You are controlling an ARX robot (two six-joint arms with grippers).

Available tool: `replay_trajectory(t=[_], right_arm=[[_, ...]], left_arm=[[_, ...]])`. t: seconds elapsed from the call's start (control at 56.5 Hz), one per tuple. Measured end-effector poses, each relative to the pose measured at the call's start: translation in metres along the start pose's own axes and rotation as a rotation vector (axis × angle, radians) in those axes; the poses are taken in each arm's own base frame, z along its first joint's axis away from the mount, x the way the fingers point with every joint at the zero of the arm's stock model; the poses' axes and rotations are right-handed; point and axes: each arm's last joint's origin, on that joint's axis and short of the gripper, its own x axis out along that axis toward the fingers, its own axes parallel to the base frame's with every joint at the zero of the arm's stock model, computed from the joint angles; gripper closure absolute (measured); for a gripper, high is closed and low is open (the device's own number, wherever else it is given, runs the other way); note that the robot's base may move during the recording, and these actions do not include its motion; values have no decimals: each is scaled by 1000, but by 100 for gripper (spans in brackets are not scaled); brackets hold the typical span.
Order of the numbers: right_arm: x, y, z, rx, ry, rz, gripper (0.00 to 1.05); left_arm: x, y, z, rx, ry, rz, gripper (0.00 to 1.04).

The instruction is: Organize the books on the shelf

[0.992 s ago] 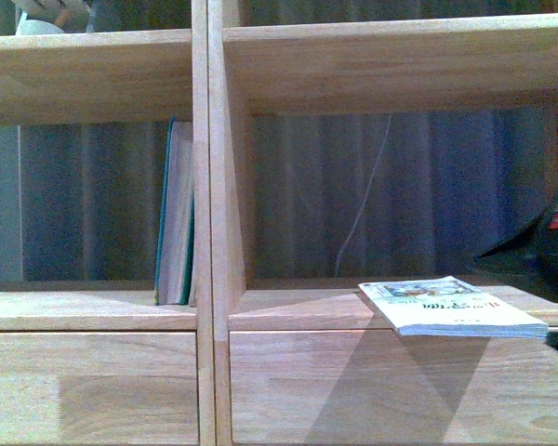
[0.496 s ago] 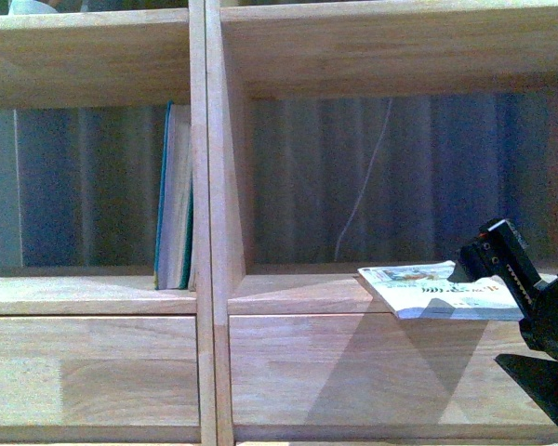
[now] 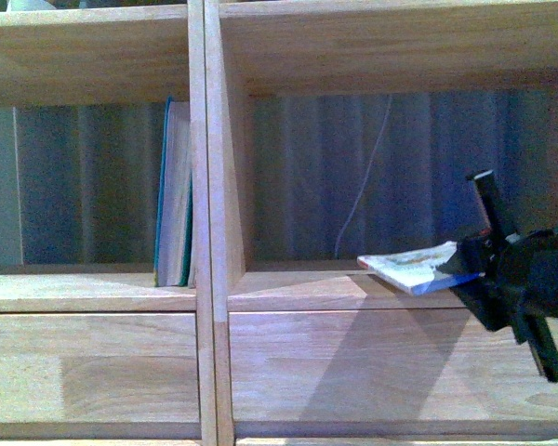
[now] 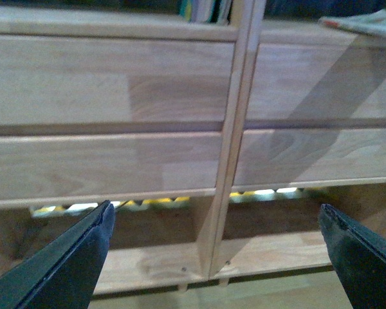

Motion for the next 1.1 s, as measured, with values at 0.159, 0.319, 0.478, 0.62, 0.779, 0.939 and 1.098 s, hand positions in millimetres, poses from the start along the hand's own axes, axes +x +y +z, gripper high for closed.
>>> replay_trajectory(t=[0.159,0.319,0.478,0.62,0.779,0.939,1.098], right_arm=[[-29,32,11,-65,21,163,97],[-60,59,13,-153,65,329,97],[-76,72,7,-243,110,430,97],[-78,77,-2,-311,132,480,97],[-82,80,-13,-322,163,520,97],[-95,88,-29,-315,215,581,97],[-110,103,-40,-293,263,653,97]], left_arm=[[20,18,35,-39,-80,-82,7],[47,29,57,-202,-86,-203,7],[73,30,82,-399,-115,-359,7],[98,27,118,-582,-192,-527,7],[117,17,136,-732,-209,-644,7],[138,6,135,-831,-183,-693,7],[158,-5,134,-949,-147,-728,7]])
